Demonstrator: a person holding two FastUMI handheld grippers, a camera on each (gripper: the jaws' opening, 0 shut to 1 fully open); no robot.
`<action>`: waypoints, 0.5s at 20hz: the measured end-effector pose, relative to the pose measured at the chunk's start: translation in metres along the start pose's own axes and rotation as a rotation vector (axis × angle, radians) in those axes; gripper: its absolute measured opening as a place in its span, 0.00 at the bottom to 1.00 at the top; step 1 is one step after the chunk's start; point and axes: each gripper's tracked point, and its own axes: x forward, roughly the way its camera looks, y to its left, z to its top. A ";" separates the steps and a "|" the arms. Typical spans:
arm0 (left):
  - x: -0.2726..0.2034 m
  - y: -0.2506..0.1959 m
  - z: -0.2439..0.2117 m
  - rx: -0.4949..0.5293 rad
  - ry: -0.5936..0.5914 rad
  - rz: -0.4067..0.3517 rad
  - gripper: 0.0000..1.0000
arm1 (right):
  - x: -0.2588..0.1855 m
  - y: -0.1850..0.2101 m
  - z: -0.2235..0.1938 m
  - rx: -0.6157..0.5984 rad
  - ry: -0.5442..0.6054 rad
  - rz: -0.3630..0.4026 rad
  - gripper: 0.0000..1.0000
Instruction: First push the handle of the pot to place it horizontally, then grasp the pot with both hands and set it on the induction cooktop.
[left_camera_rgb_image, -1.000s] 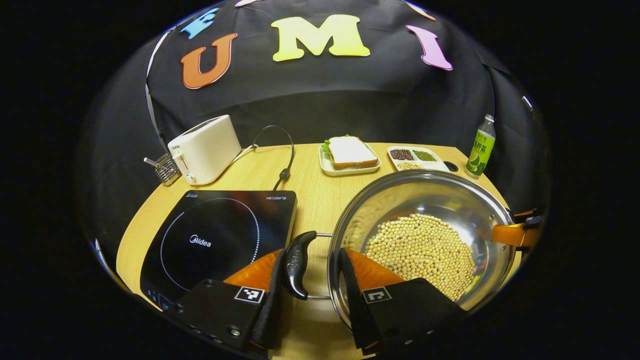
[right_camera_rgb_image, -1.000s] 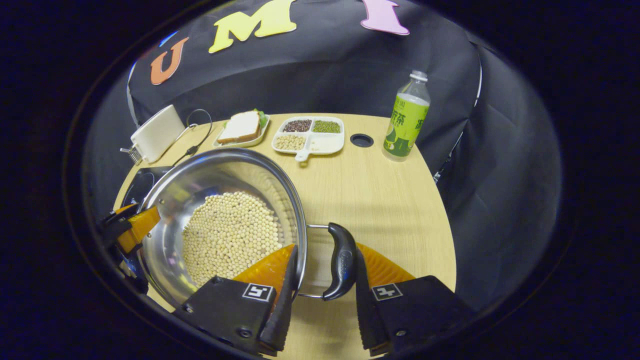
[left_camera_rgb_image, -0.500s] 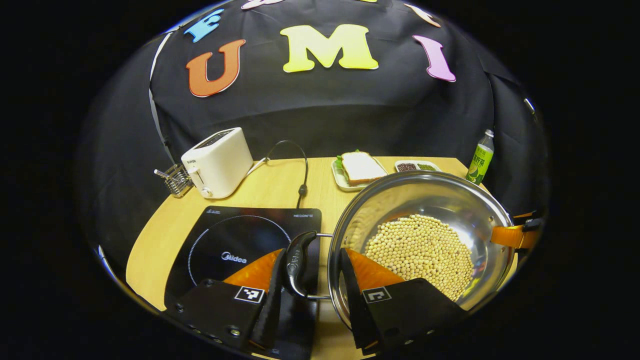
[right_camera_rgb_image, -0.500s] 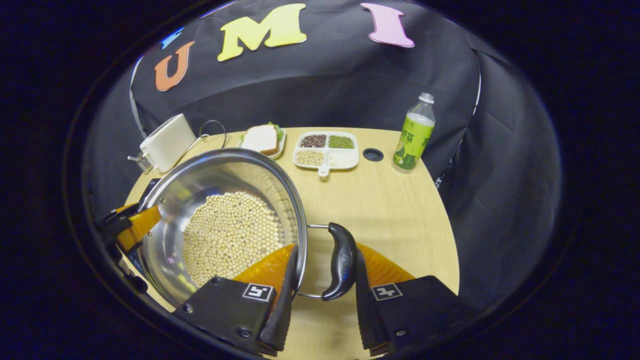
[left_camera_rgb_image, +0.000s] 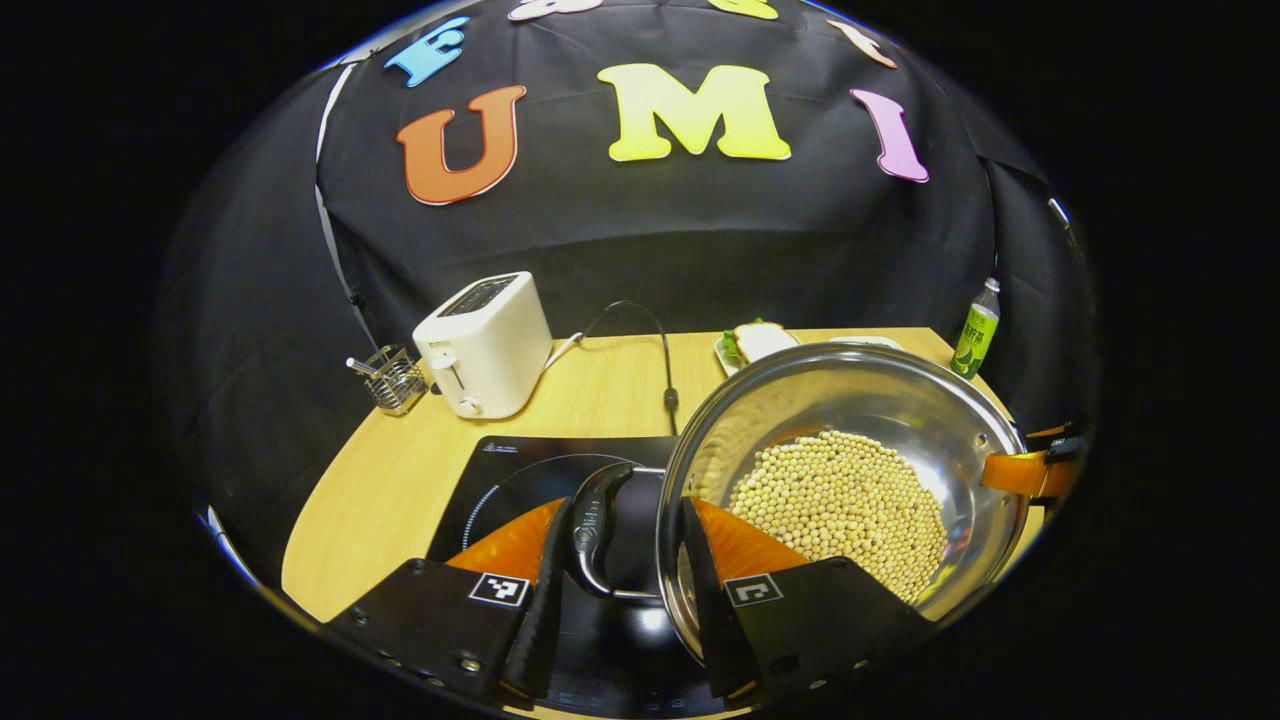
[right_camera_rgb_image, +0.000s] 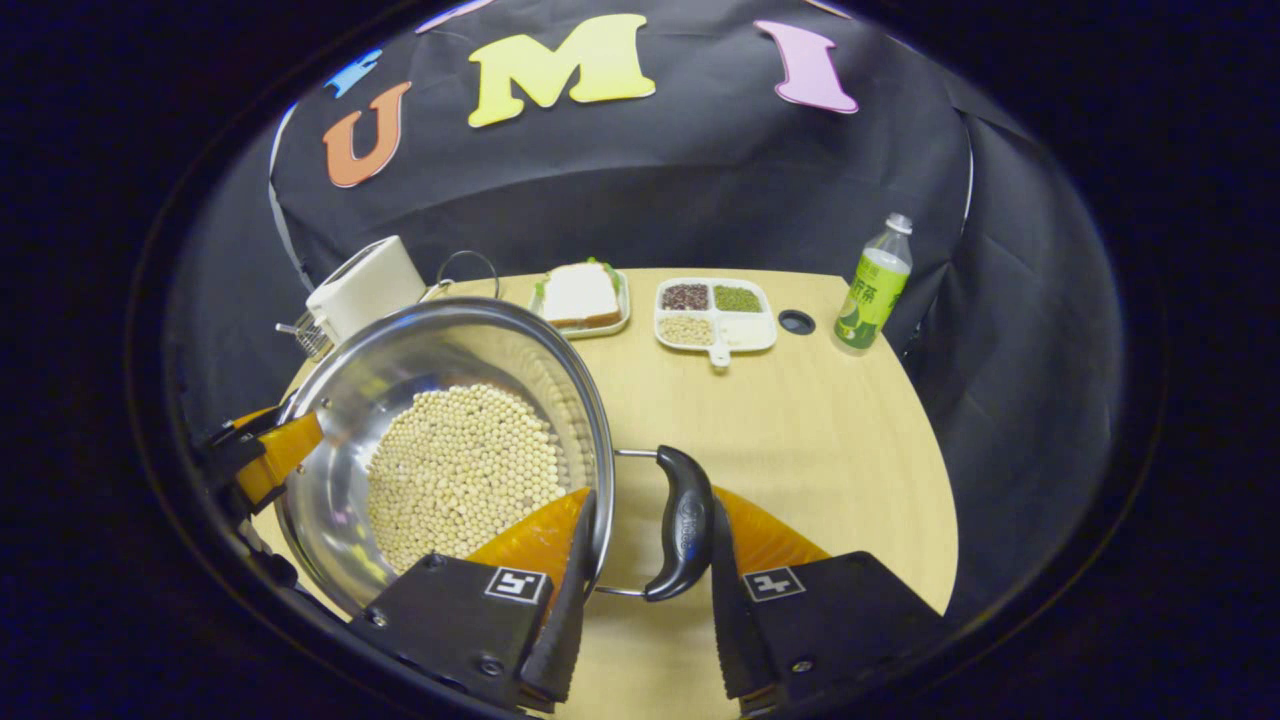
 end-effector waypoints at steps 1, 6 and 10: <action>-0.001 0.009 -0.001 -0.001 0.000 0.001 0.56 | 0.000 0.009 0.000 0.002 0.000 0.001 0.55; 0.003 0.052 -0.002 -0.002 0.002 0.001 0.56 | 0.000 0.054 0.000 0.003 0.000 0.000 0.58; 0.006 0.084 -0.001 0.010 0.002 0.009 0.56 | 0.004 0.088 -0.003 0.015 0.006 0.010 0.55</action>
